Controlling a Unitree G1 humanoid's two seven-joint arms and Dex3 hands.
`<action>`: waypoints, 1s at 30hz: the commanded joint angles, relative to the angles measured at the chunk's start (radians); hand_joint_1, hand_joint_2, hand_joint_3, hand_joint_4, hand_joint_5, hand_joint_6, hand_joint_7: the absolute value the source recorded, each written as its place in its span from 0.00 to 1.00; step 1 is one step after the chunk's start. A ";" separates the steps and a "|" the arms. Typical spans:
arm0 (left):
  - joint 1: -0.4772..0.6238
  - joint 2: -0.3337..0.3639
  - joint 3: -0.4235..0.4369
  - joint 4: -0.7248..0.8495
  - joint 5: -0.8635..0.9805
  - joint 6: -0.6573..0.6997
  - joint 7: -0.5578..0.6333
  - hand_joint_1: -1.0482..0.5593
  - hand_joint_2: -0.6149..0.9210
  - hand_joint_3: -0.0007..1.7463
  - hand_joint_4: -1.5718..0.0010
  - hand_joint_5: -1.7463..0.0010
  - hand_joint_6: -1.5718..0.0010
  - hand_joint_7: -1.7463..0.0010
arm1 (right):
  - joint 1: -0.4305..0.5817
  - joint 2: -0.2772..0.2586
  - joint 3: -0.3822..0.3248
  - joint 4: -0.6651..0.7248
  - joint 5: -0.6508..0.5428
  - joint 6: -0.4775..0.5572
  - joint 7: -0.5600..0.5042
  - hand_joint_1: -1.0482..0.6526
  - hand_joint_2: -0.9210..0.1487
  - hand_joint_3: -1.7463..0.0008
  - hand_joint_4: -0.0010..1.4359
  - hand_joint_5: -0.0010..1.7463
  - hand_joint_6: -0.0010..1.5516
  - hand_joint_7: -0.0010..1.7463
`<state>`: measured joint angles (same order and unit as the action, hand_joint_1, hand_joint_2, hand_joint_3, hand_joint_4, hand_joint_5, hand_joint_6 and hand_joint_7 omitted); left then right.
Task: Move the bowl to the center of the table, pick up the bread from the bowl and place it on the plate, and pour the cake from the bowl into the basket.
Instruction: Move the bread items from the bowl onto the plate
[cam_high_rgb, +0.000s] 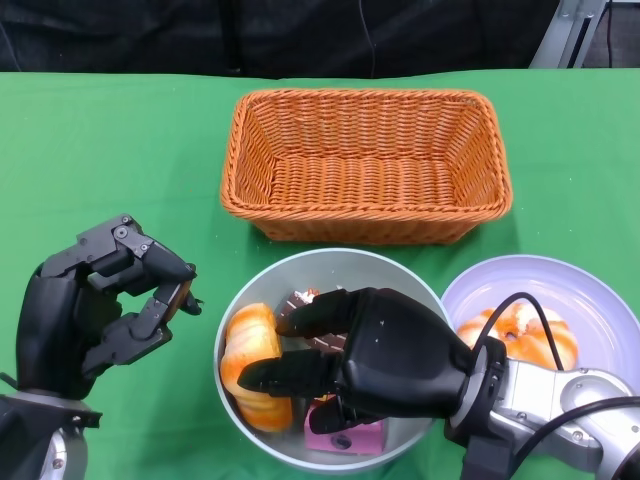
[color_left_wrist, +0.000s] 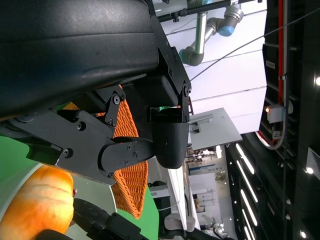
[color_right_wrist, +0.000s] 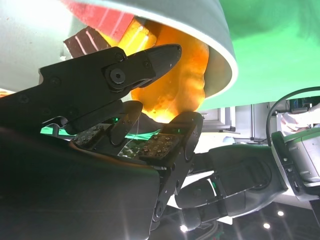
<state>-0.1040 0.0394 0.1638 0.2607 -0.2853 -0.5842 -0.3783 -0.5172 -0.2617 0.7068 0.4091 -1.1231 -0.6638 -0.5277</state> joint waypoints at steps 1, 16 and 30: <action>-0.005 0.023 0.017 0.000 -0.007 -0.021 0.001 0.57 0.94 0.31 0.46 0.16 0.45 0.32 | -0.012 -0.001 0.010 0.012 0.006 0.001 -0.012 0.28 0.07 1.00 0.54 0.00 0.43 0.00; -0.008 0.039 0.022 -0.010 -0.043 -0.011 -0.012 0.57 0.88 0.41 0.46 0.16 0.43 0.34 | 0.002 -0.002 0.024 -0.011 0.013 0.044 0.060 0.26 0.07 1.00 0.59 0.03 0.35 0.00; -0.016 0.042 0.026 0.007 -0.057 -0.024 -0.032 0.56 0.87 0.43 0.46 0.16 0.44 0.35 | 0.064 -0.028 0.033 -0.196 0.000 0.203 0.360 0.22 0.02 1.00 0.69 0.05 0.31 0.02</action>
<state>-0.1127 0.0657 0.1808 0.2674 -0.3440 -0.5995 -0.4062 -0.4675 -0.2772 0.7305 0.2182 -1.1237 -0.4708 -0.1936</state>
